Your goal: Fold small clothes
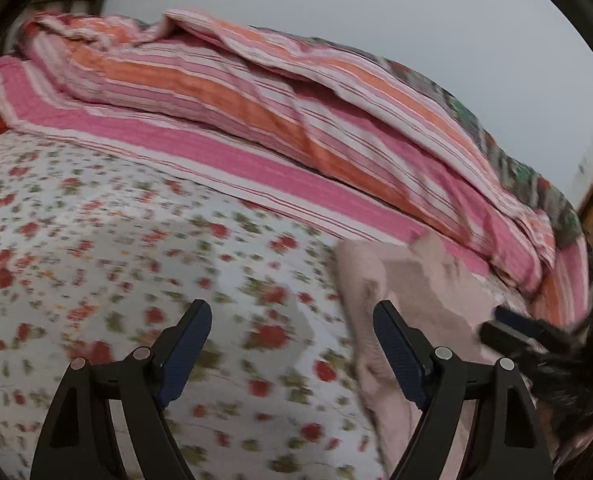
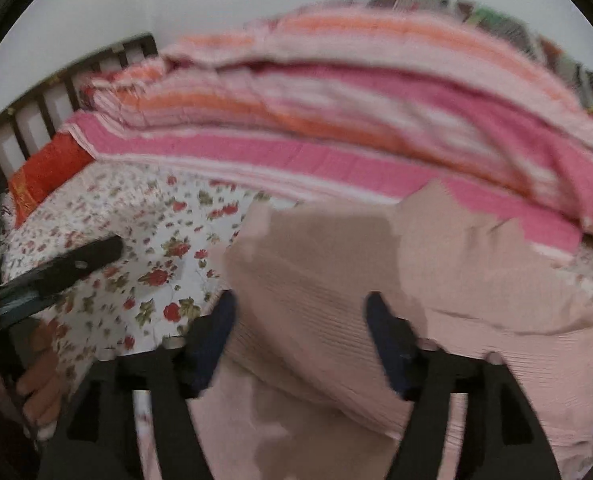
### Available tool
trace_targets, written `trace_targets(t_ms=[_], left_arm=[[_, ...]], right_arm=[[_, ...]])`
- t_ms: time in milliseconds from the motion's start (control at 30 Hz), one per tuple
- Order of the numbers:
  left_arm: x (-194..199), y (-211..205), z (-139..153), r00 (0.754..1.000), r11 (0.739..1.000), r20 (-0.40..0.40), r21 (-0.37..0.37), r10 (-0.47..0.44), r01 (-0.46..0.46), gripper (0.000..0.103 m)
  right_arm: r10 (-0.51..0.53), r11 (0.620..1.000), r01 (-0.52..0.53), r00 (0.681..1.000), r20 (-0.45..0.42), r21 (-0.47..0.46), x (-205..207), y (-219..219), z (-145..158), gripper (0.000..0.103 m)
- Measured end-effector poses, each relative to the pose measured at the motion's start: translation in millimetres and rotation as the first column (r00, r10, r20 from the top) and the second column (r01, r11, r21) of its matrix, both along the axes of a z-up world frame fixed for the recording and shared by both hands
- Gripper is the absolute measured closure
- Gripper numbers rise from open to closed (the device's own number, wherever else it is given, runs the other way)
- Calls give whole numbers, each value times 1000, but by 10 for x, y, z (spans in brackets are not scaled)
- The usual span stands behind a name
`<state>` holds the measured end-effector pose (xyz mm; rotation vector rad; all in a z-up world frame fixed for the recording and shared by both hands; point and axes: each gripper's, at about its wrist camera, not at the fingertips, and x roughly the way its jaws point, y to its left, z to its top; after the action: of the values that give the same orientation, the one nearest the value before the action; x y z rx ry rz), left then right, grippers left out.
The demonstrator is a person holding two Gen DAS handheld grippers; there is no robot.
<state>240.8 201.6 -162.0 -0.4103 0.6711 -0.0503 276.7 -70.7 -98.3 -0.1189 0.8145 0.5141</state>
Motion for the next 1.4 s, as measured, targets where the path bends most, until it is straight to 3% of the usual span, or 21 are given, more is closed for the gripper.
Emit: trace_targets(t_ms=[100,200,267,367,433,533,600,733,800,833,867,933,1033,1167,1267,1300,1400], left_arm=[[26,-167,2,999,999,6,-3,-52,52,21],[88,-308,-26,997,997,-6,-9,-71,71,22],[141,-407,-61,996,996,-19,-15,-84,84,23],[206,-547,-98,995,995,-31,4,-95,96,23],[244,-660,-107,995,994,-36,45,-93,95,28],[286,-747,-107,995,993,-31,58,-100,101,33],[315,-793,-111,994,993,-31,56,-106,108,38],[361,-892,-151,991,988,-45,80,-129,132,49],[375,-929,-173,989,986,-54,90,-135,140,59],[379,-946,-177,989,986,-56,97,-134,139,61],[377,-959,-177,989,985,-52,101,-137,142,71],[365,-961,-158,990,985,-39,103,-135,139,77],[335,-974,-117,992,984,-12,119,-129,130,77],[393,-971,-191,992,984,-63,134,-111,119,77],[407,-933,-225,991,987,-79,118,-104,113,77],[402,-938,-225,992,987,-75,114,-104,112,77],[410,-958,-245,991,986,-83,125,-101,111,77]], right_arm=[[-59,998,60,995,82,-11,-188,-490,143,30],[-130,986,146,976,172,-81,-330,-969,187,30],[-194,971,216,963,186,-105,-320,-1273,179,30],[-335,933,348,933,131,-96,-166,-1741,72,30],[-438,894,443,896,68,-70,-40,-2078,-44,31],[-502,865,502,865,-11,0,57,-2442,-231,33],[-518,849,525,849,-110,57,165,-2619,-383,41],[-460,871,482,867,-194,90,308,-2573,-527,52],[-409,900,429,893,-189,81,347,-2476,-562,74],[-401,907,416,900,-171,62,339,-2443,-563,77],[-401,909,413,903,-153,56,298,-2420,-549,83],[-405,900,418,906,-119,119,223,-2494,-467,88],[-438,876,451,892,-111,173,132,-2618,-423,90],[-466,865,486,870,-159,122,206,-2614,-554,90],[-474,866,490,868,-149,102,206,-2583,-537,85],[-476,869,489,869,-138,82,196,-2552,-531,78],[-475,874,483,873,-111,50,178,-2518,-526,75]])
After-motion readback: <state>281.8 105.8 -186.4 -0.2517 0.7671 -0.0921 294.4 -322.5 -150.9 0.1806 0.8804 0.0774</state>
